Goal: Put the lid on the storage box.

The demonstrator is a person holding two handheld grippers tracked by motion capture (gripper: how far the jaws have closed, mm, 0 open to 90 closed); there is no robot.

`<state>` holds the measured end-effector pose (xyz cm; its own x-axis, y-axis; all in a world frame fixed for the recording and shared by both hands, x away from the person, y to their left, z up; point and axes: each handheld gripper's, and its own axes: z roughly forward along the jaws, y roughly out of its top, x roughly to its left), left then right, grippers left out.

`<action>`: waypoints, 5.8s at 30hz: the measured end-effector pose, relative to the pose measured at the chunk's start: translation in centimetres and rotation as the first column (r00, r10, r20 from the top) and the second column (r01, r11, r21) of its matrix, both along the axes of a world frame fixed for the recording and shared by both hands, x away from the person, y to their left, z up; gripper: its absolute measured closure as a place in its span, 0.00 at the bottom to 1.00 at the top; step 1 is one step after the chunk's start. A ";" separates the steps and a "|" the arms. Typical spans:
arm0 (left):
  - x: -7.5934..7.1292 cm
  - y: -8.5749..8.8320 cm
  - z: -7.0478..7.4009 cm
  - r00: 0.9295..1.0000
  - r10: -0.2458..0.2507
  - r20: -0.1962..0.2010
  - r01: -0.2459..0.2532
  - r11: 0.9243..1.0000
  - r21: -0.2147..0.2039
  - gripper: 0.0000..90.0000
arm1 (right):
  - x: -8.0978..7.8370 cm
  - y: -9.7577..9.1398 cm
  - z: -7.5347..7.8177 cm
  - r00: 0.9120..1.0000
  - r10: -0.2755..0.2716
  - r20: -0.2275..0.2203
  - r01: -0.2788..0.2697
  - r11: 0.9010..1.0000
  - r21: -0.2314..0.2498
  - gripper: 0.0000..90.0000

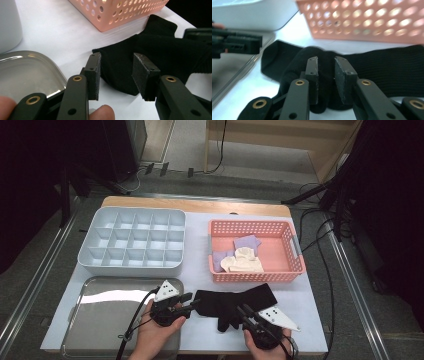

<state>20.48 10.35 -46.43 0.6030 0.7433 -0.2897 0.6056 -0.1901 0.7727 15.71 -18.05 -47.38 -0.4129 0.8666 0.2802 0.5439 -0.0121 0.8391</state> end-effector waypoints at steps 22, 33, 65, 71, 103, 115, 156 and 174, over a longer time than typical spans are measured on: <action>-0.6 -0.2 0.2 0.999 -0.040 -0.014 0.039 0.999 -0.030 0.64 | -0.7 2.6 -0.1 0.995 0.096 0.031 -0.097 0.995 0.019 0.68; -1.2 -0.8 0.4 0.996 -0.086 -0.017 0.085 0.996 -0.041 0.63 | -0.4 3.8 -1.4 0.993 0.107 -0.058 -0.109 0.993 -0.037 0.83; -1.1 0.3 0.5 0.993 -0.092 -0.068 0.089 0.995 -0.049 0.56 | 0.1 1.1 0.3 0.989 0.129 -0.072 -0.124 0.990 0.071 0.96; -1.0 0.2 0.4 0.994 -0.092 -0.064 0.089 0.995 -0.040 0.56 | 0.5 -0.1 -0.3 1.000 0.004 -0.031 -0.006 0.999 -0.048 0.76; -0.7 0.6 -0.2 0.992 -0.089 -0.094 0.089 0.996 -0.005 0.98 | -1.8 3.9 0.8 0.993 0.105 0.057 -0.102 0.994 -0.047 0.97; -0.6 1.2 0.3 0.993 -0.079 -0.087 0.077 0.997 -0.030 0.99 | -0.5 -6.2 2.5 0.986 -0.151 0.065 0.145 0.986 0.085 0.97; 0.8 0.5 -0.5 0.993 -0.028 -0.112 0.027 1.000 -0.005 0.97 | 3.7 -7.8 -1.6 0.983 -0.178 -0.055 0.176 0.984 -0.038 0.96; 1.3 0.1 -1.1 0.991 -0.014 -0.134 0.013 1.000 -0.011 0.63 | 3.7 -9.1 -1.9 0.963 -0.269 -0.026 0.267 0.963 -0.039 0.67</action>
